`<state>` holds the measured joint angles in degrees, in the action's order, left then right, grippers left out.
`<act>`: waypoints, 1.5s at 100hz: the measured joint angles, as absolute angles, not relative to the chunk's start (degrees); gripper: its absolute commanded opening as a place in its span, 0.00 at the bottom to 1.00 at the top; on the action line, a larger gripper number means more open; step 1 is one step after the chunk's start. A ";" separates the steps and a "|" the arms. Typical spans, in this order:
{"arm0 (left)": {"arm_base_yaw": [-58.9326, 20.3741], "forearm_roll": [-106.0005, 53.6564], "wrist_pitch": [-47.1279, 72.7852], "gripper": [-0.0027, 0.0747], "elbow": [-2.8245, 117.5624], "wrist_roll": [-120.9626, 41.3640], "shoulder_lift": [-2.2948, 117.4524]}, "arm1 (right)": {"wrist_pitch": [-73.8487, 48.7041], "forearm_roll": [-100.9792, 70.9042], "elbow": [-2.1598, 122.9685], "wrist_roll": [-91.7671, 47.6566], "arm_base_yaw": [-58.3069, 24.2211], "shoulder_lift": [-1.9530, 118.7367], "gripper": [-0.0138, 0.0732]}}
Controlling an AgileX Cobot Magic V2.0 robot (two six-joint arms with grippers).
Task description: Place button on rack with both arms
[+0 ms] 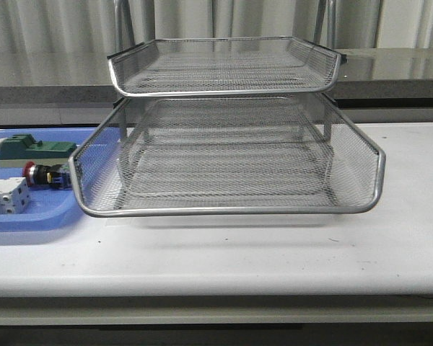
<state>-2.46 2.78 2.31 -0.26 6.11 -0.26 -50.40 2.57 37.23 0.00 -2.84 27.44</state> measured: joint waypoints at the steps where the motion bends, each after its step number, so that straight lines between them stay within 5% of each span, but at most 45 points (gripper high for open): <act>1: -2.46 2.78 2.31 0.01 -0.26 6.11 -0.26 | -50.40 2.57 37.23 0.00 -2.84 27.44 0.08; 61: -2.46 2.34 0.43 0.01 -0.26 6.11 -0.26 | -50.64 2.57 37.23 0.00 -2.84 27.44 0.08; 87: -2.46 -2.09 8.91 0.01 7.61 6.11 2.19 | -50.67 2.57 37.23 0.00 -2.84 27.44 0.08; 150: -2.46 -1.30 41.03 0.01 50.84 2.60 54.54 | -50.76 2.57 37.23 0.00 -2.84 27.44 0.08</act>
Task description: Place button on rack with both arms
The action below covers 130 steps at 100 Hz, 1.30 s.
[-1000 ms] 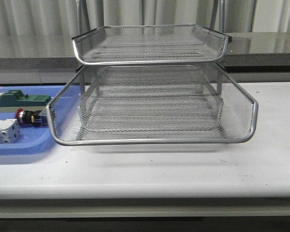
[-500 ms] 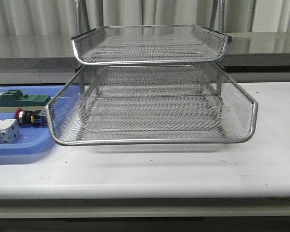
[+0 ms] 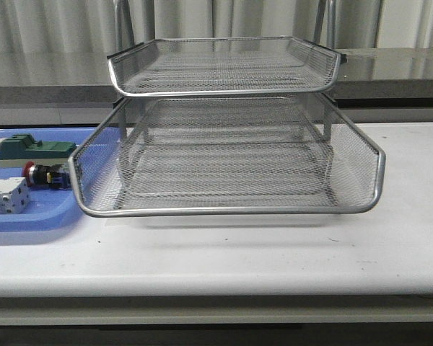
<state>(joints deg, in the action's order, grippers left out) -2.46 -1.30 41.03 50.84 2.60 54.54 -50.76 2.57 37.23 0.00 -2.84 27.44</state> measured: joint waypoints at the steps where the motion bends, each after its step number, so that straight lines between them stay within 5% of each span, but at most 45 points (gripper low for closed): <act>1: -2.46 -1.30 41.64 0.01 51.61 2.17 55.80 | -50.76 2.57 37.23 0.00 -2.84 27.44 0.08; 20: -2.46 -1.30 46.06 0.02 59.58 -2.67 69.67 | -50.76 2.57 37.23 0.00 -2.84 27.44 0.08; 27: -2.46 -1.30 46.76 0.09 61.57 -3.56 73.18 | -50.76 2.57 37.23 0.00 -2.84 27.44 0.08; 36: -2.46 -1.30 47.22 0.32 63.16 -5.85 76.17 | -50.76 2.57 37.23 0.00 -2.84 27.44 0.08; 51: -2.46 -1.30 48.25 0.88 64.23 -7.86 77.55 | -50.76 2.61 37.23 0.00 -2.84 27.44 0.08; 56: -2.46 -1.30 48.57 0.97 64.37 -8.00 77.55 | -50.76 2.61 37.23 0.00 -2.84 27.44 0.08; 84: -2.46 -1.83 46.08 0.83 64.37 -8.08 77.65 | -50.76 2.61 37.23 0.00 -2.84 27.44 0.08; 130: -2.46 -5.22 48.52 0.83 81.38 -25.61 93.64 | -50.76 2.61 37.23 0.00 -2.84 27.44 0.08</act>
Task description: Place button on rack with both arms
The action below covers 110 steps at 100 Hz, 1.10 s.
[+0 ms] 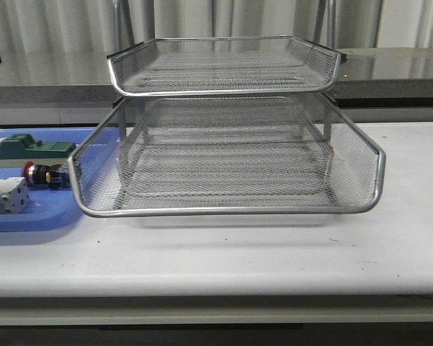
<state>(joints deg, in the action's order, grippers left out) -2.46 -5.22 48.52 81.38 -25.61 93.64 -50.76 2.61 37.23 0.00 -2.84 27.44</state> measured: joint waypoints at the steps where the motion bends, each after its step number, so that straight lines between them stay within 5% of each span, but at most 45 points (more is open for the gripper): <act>1: -2.46 -5.36 48.75 0.83 81.87 -26.09 94.62 | -50.76 2.61 37.23 0.00 -2.84 27.44 0.08; 53: -6.50 -6.88 63.90 0.83 111.03 -46.82 124.51 | -50.76 2.61 37.23 0.00 -2.84 27.44 0.08; 110: -6.50 -6.45 66.25 0.83 112.62 -49.61 132.36 | -50.76 2.61 37.23 0.00 -2.84 27.44 0.08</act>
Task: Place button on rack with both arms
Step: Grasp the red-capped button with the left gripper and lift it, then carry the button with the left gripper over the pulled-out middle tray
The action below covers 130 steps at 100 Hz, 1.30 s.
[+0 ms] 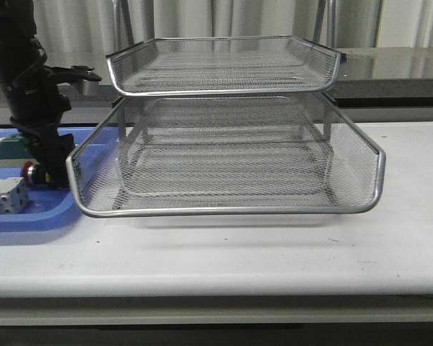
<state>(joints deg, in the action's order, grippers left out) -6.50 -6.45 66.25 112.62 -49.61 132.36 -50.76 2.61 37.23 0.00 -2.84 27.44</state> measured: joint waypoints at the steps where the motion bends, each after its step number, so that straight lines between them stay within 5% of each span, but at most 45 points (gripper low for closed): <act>1: -6.50 -6.45 66.25 0.83 112.62 -49.61 132.54 | -50.76 2.61 37.23 0.00 -2.84 27.44 0.08; 46: -6.50 -6.45 66.46 0.81 112.74 -49.88 134.49 | -50.76 2.61 37.23 0.00 -2.84 27.44 0.08; 89: -6.50 -6.02 66.46 0.07 112.77 -49.92 134.49 | -50.76 2.61 37.23 0.00 -2.84 27.44 0.08; 130: -6.50 -4.92 69.96 0.01 119.27 -47.32 130.86 | -50.76 2.61 37.23 0.00 -2.84 27.44 0.08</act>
